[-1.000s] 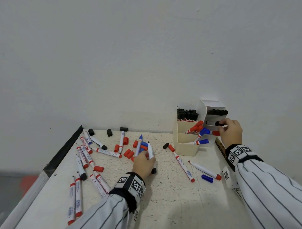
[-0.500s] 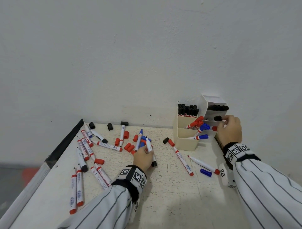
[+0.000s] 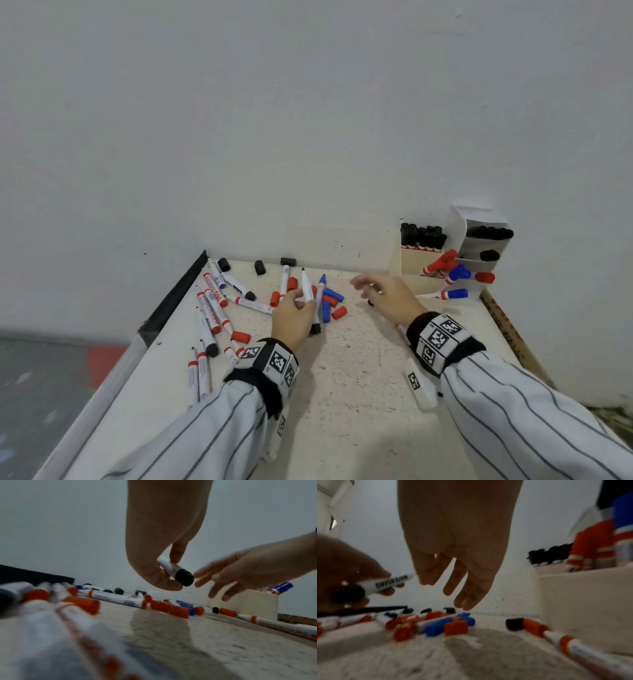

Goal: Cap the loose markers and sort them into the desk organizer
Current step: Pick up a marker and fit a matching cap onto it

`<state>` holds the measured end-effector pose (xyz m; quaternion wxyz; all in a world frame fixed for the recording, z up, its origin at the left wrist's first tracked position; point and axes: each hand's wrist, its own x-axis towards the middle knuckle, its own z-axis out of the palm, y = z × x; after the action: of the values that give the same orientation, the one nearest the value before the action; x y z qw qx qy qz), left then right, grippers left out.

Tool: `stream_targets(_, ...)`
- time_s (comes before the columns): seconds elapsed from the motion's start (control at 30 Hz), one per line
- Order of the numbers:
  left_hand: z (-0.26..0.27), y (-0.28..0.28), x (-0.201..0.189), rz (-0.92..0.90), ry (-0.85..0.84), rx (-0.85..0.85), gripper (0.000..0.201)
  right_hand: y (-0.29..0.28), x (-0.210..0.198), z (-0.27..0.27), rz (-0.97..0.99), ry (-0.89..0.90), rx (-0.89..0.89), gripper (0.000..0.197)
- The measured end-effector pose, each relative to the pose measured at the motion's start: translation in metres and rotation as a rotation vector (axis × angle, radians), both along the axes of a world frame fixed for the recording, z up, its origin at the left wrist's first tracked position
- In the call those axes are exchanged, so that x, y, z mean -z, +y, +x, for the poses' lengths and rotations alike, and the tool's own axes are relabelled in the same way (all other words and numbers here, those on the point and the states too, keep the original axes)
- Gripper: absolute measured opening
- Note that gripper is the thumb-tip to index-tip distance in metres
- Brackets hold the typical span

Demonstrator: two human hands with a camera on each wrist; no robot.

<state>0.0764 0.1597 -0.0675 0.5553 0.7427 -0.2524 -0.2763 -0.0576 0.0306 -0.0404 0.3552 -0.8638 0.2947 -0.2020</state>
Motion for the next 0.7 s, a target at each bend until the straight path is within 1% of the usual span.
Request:
stream_targets(0.1,0.028,0.016,-0.001,0.007,0.022,-0.042,0.026,0.015,0.021,0.031,0.019,0.293,-0.197,0.033)
stream_targets(0.17,0.046,0.026,0.002,0.046,0.011,-0.054,0.032,0.023,0.031,0.047,-0.004,0.428,-0.249,0.034)
stream_targets(0.2,0.056,0.032,0.002,0.069,0.003,-0.059,0.034,0.025,0.034,0.054,-0.042,0.453,-0.249,0.031)
stream_targets(0.3,0.079,0.045,0.002,0.135,-0.06,-0.096,0.036,0.022,0.035,0.074,-0.114,0.447,-0.158,0.023)
stream_targets(0.37,0.095,0.05,0.003,0.16,-0.057,-0.119,0.034,0.013,0.03,0.089,-0.159,0.47,-0.102,0.022)
stream_targets(0.47,0.114,0.052,0.002,0.17,-0.037,-0.15,0.017,-0.005,0.024,0.116,-0.192,0.428,-0.031,0.022)
stream_targets(0.5,0.119,0.052,0.002,0.183,-0.039,-0.15,0.017,-0.01,0.023,0.126,-0.187,0.416,-0.036,0.024)
stream_targets(0.6,0.133,0.051,0.003,0.22,-0.054,-0.134,0.03,-0.019,0.023,0.159,-0.179,0.472,-0.118,0.039)
stream_targets(0.7,0.142,0.047,0.004,0.21,-0.022,-0.121,0.027,-0.025,0.029,0.189,-0.151,0.508,-0.161,0.048)
